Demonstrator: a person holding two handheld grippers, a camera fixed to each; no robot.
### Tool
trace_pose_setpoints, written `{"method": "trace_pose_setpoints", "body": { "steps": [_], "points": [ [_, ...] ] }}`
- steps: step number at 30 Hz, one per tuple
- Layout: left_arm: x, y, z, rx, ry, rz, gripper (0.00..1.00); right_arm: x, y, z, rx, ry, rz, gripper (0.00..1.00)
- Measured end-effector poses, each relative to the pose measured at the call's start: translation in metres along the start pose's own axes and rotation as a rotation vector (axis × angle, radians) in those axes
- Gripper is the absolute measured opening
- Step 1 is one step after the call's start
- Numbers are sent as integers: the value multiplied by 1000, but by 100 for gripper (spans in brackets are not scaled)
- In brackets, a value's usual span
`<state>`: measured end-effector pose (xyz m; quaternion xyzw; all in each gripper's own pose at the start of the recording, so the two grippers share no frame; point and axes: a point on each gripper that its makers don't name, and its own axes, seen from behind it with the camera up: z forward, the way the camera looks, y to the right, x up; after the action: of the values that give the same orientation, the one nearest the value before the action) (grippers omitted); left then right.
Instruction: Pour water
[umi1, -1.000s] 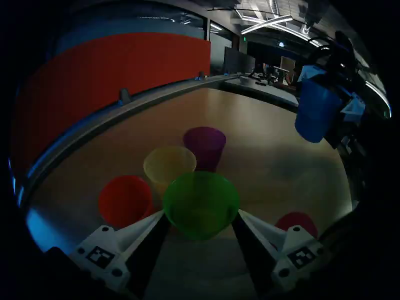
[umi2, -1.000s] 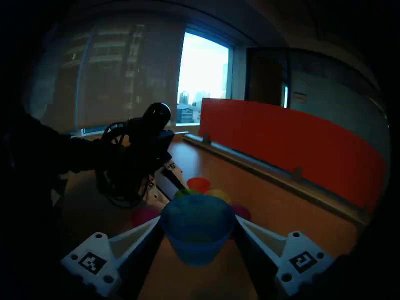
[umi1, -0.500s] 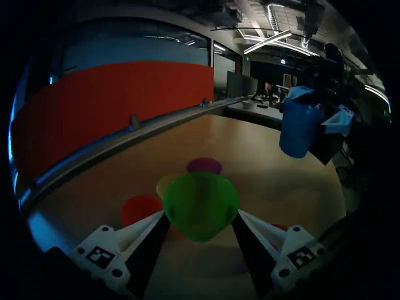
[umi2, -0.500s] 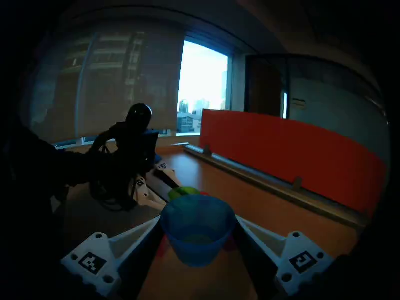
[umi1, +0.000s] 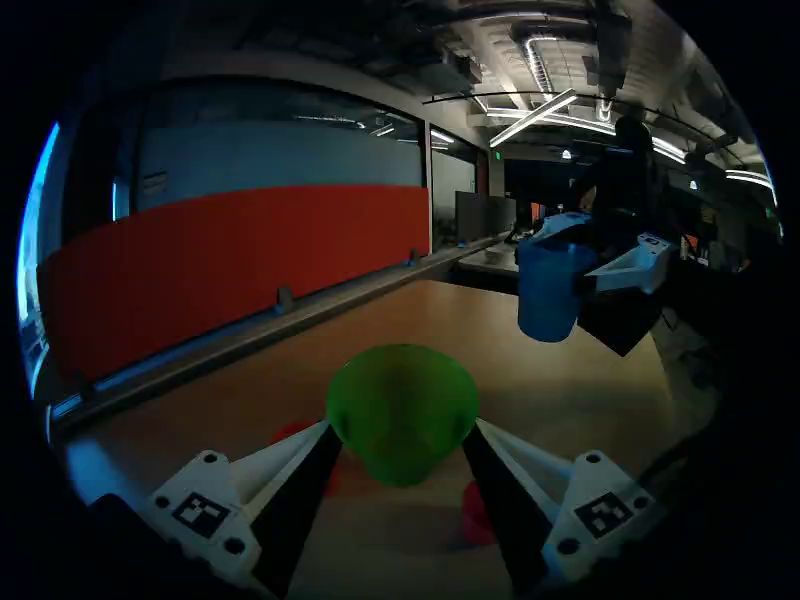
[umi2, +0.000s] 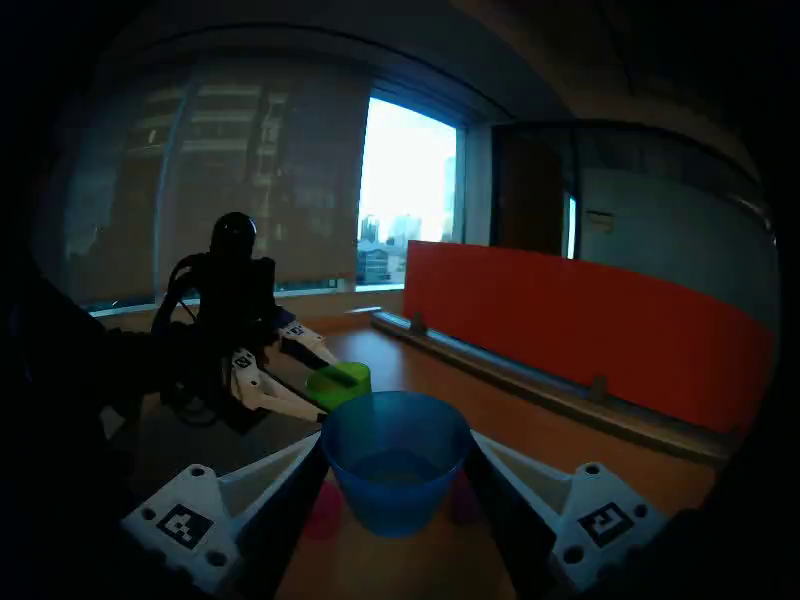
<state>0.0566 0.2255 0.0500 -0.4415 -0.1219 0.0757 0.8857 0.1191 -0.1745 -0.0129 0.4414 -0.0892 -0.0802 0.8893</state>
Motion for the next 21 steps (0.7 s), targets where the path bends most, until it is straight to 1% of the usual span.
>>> {"method": "trace_pose_setpoints", "body": {
  "steps": [6, 12, 21],
  "points": [
    [15, 8, -20, 7, 56, 8, 83, 10, -7, 2, 7, 10, -10, 91],
    [22, 16, -34, 8, 86, 7, 84, 18, -17, 4, 17, 15, -18, 91],
    [28, 25, -53, 6, 126, -10, 84, 29, -25, 12, 28, 41, -1, 92]
  ]
}}
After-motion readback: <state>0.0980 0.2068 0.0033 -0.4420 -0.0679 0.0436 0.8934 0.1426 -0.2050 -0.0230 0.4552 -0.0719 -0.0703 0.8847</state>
